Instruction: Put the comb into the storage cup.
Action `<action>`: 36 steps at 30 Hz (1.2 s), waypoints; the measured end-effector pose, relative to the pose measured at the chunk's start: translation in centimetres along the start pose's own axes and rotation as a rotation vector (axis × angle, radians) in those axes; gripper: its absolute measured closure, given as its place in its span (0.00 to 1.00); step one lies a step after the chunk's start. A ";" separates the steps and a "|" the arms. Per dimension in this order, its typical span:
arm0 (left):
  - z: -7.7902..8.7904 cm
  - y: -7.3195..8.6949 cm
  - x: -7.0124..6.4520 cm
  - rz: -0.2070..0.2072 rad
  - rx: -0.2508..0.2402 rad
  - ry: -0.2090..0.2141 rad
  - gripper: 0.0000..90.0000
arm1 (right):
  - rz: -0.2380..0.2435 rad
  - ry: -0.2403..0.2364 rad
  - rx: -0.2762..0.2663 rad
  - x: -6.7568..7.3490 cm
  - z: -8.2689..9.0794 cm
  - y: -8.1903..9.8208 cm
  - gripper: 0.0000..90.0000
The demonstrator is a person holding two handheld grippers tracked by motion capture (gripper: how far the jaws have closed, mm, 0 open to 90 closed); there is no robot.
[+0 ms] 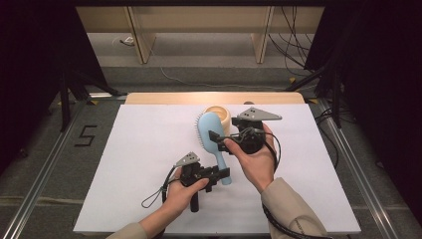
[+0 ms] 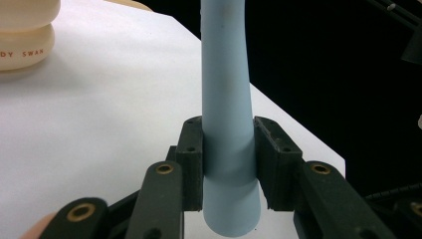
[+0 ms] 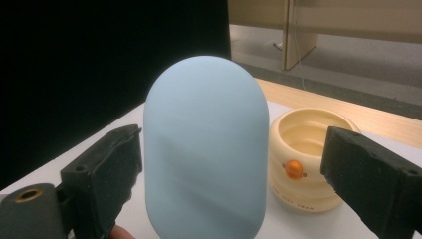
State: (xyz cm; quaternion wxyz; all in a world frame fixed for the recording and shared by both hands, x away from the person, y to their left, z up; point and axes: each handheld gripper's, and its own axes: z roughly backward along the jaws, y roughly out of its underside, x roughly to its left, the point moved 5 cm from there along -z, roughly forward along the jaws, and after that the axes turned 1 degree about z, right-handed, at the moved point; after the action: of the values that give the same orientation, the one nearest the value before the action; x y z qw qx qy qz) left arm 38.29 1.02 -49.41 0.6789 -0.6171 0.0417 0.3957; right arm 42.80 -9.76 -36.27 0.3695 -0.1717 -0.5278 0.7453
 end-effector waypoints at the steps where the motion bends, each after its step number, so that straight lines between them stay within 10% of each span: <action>1: 0.0 0.0 0.0 0.000 0.000 0.002 0.74 | 0.000 0.000 -0.002 0.0 0.0 -0.1 0.11; 36: -0.1 0.2 -0.1 -0.004 0.009 0.001 0.74 | -0.025 -0.027 0.018 1.0 -2.1 -1.0 0.11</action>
State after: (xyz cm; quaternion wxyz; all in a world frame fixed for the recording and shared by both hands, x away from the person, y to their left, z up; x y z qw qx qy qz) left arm 38.19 0.87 -49.54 0.6824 -0.6143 0.0429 0.3939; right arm 43.90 -7.49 -36.02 0.3732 -0.1515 -0.5280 0.7477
